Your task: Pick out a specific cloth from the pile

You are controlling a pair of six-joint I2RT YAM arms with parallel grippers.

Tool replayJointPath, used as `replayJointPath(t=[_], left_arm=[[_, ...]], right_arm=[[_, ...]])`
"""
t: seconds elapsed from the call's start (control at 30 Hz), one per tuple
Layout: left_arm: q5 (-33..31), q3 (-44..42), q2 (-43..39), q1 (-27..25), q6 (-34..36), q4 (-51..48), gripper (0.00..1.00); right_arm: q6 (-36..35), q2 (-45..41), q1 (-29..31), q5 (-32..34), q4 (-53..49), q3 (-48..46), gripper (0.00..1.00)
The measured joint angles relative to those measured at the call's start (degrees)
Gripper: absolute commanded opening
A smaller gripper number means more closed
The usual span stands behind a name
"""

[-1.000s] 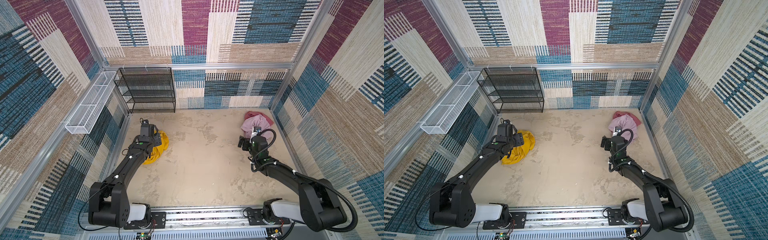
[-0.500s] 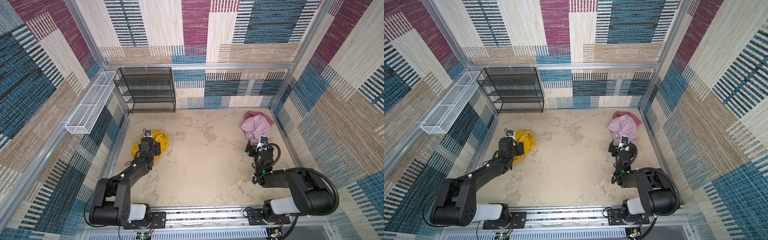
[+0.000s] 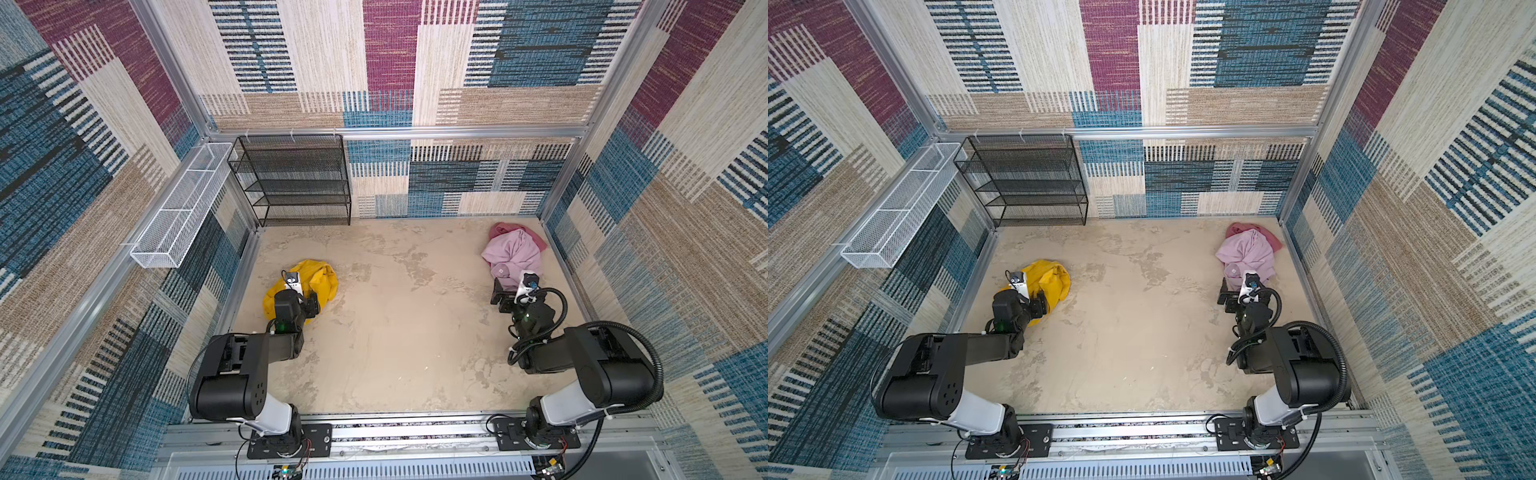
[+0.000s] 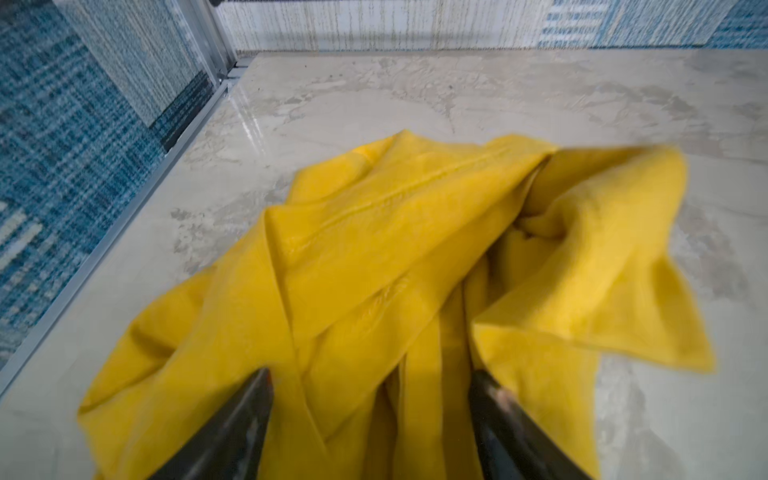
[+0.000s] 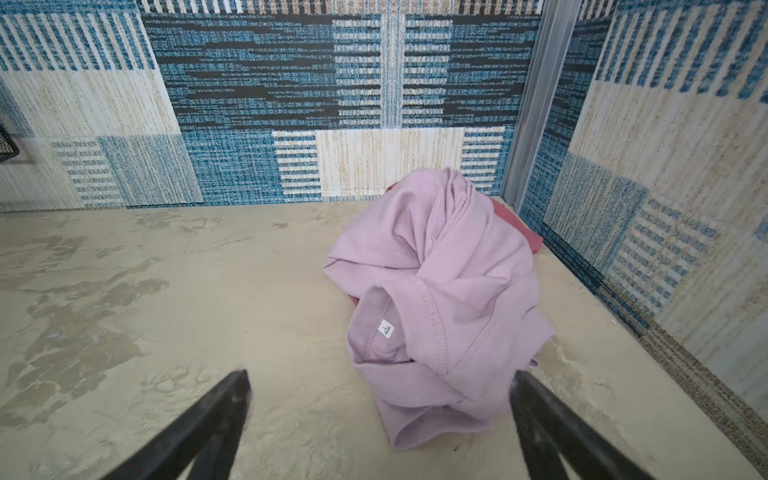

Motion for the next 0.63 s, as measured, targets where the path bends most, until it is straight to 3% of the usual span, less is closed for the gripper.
replayJointPath(t=[0.63], left_arm=[[2.2, 0.0, 0.4, 0.2, 0.0, 0.3, 0.80]], right_arm=[[0.0, 0.1, -0.1, -1.0, 0.5, 0.1, 1.00]])
